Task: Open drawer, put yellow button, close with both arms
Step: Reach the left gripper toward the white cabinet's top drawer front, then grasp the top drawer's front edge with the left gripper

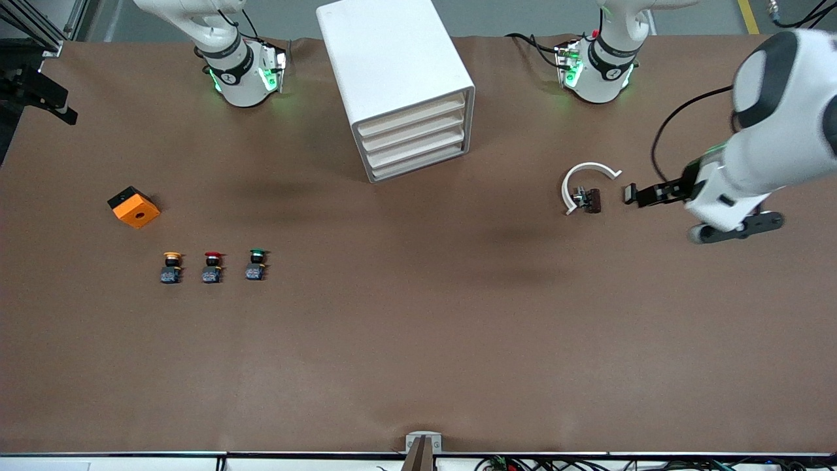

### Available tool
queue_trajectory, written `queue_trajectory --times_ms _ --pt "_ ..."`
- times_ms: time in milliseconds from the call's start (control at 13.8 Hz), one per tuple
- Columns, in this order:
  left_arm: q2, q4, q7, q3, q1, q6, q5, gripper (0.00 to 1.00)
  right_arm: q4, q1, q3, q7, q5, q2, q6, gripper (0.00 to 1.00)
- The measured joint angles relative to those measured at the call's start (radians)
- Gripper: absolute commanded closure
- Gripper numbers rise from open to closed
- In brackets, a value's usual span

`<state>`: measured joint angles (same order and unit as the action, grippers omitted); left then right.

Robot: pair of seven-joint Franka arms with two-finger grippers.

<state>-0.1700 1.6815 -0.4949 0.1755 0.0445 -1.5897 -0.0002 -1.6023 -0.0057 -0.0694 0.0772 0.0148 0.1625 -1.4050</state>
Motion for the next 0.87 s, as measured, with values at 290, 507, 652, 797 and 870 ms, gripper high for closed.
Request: queue_trajectory --times_ms 290,507,652,797,870 --pt "-0.13 0.0 -0.459 0.008 0.167 -0.002 -0.001 0.0 0.0 0.0 0.001 -0.036 0.0 0.001 -0.001 0.0" --pt "-0.23 -0.005 -0.807 0.011 0.277 -0.019 -0.048 0.0 0.0 0.0 0.005 -0.054 0.0 0.001 -0.001 0.0" --pt "-0.283 -0.011 -0.969 0.011 0.309 -0.025 -0.114 0.0 -0.001 0.0 0.006 -0.056 0.0 0.001 -0.001 0.0" --pt "-0.32 -0.024 -1.081 0.009 0.308 -0.026 -0.208 0.0 -0.001 0.0 0.006 -0.058 0.0 0.001 -0.001 0.0" --pt "-0.334 -0.028 -1.141 0.007 0.306 -0.026 -0.252 0.0 -0.001 0.0 0.006 -0.059 0.0 0.001 -0.001 0.0"
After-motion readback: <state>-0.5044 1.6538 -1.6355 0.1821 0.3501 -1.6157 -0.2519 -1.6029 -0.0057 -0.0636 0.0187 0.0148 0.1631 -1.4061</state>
